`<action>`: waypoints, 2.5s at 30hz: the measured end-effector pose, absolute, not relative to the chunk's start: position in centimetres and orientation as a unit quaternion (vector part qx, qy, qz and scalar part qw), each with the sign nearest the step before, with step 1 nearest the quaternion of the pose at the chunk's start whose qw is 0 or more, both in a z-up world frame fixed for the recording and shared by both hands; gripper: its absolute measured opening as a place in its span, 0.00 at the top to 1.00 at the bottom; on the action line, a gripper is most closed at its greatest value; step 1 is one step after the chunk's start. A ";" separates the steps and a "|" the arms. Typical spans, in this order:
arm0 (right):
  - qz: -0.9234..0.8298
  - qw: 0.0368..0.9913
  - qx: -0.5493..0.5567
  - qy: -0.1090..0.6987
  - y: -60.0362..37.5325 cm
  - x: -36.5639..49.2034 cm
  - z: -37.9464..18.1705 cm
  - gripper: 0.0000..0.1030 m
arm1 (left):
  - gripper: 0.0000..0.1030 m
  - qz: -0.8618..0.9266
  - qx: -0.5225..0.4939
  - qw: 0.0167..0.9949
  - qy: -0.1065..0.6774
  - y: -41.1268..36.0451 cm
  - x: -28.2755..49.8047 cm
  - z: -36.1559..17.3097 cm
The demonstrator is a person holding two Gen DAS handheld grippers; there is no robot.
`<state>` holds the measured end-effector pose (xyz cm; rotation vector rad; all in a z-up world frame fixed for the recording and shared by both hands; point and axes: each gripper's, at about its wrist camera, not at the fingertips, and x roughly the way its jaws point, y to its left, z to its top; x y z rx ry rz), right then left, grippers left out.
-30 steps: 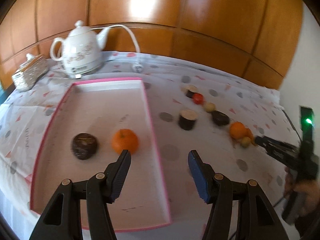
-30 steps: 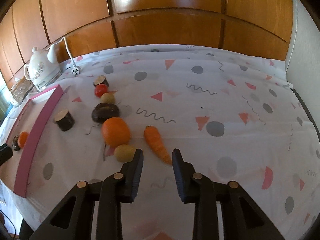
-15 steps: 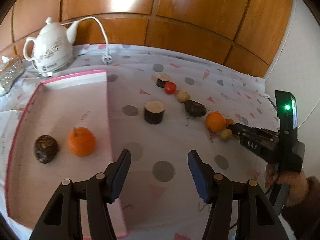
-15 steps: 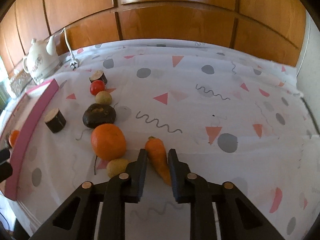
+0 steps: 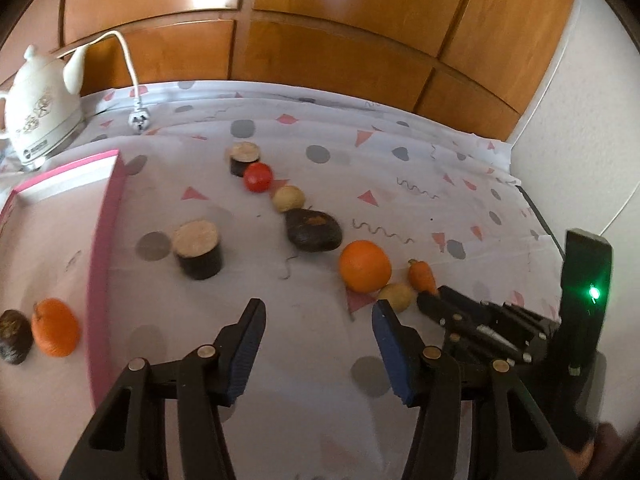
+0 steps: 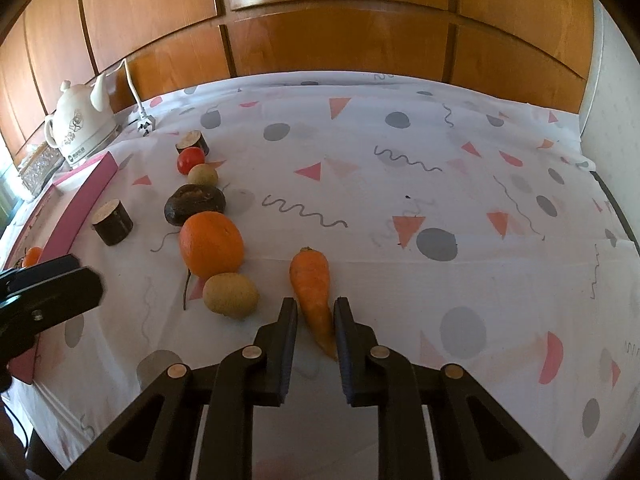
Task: Organize fruits
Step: 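Grasp the carrot with the right tool, then grasp the large orange with the left tool, then carry the large orange into the pink tray with the left tool and release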
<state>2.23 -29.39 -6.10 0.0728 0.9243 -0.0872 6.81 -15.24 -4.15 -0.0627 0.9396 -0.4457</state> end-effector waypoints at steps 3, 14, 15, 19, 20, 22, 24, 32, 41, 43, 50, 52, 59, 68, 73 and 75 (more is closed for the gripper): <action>-0.047 0.894 0.032 0.444 -29.3 2.4 -6.1 0.83 | 0.46 -0.207 -0.038 0.864 0.458 -16.0 7.7 -4.5; -0.049 0.898 0.012 0.438 -29.8 3.5 -6.2 0.83 | 0.44 -0.192 -0.055 0.857 0.475 -18.0 10.0 -5.1; -0.049 0.898 0.013 0.437 -29.9 3.5 -6.2 0.83 | 0.44 -0.193 -0.056 0.856 0.477 -18.3 10.2 -5.2; -0.050 0.899 0.007 0.435 -30.1 3.9 -6.2 0.83 | 0.44 -0.197 -0.059 0.851 0.483 -19.1 10.6 -5.5; -0.051 0.899 0.005 0.434 -30.1 4.0 -6.3 0.83 | 0.42 -0.197 -0.060 0.850 0.484 -19.3 10.7 -5.5; -0.049 0.900 0.005 0.434 -30.2 4.1 -6.3 0.83 | 0.41 -0.196 -0.061 0.850 0.486 -19.5 10.9 -5.6; -0.047 0.900 0.008 0.433 -30.3 4.1 -6.3 0.83 | 0.42 -0.194 -0.063 0.847 0.491 -19.8 11.2 -6.0; -0.045 0.901 0.013 0.432 -30.4 4.0 -6.4 0.83 | 0.65 -0.223 -0.077 0.837 0.494 -20.1 11.3 -7.2; -0.038 0.900 0.026 0.433 -30.8 4.1 -6.5 0.83 | 0.65 -0.218 -0.084 0.850 0.472 -16.8 10.0 -5.7; -0.033 0.900 0.034 0.434 -31.1 4.1 -6.5 0.83 | 0.65 -0.207 -0.064 0.858 0.466 -15.9 9.2 -5.6; -0.035 0.898 0.032 0.438 -31.0 4.2 -6.5 0.83 | 0.64 -0.176 -0.012 0.883 0.435 -13.3 6.0 -7.2; -0.039 0.897 0.020 0.441 -30.7 4.3 -6.5 0.83 | 0.64 -0.174 0.010 0.889 0.423 -13.7 5.6 -7.3; -0.047 0.898 0.006 0.437 -30.4 4.1 -6.5 0.83 | 0.65 -0.173 0.009 0.889 0.424 -13.9 5.8 -8.1; -0.065 0.899 -0.018 0.433 -29.5 3.7 -6.4 0.83 | 0.66 -0.162 -0.007 0.886 0.434 -12.5 5.3 -7.3; -0.072 0.899 -0.023 0.431 -29.2 3.4 -6.3 0.83 | 0.66 -0.149 -0.010 0.897 0.415 -11.3 4.6 -5.7; -0.073 0.899 -0.022 0.431 -29.1 3.2 -6.3 0.83 | 0.65 -0.143 -0.012 0.900 0.412 -10.7 4.4 -5.1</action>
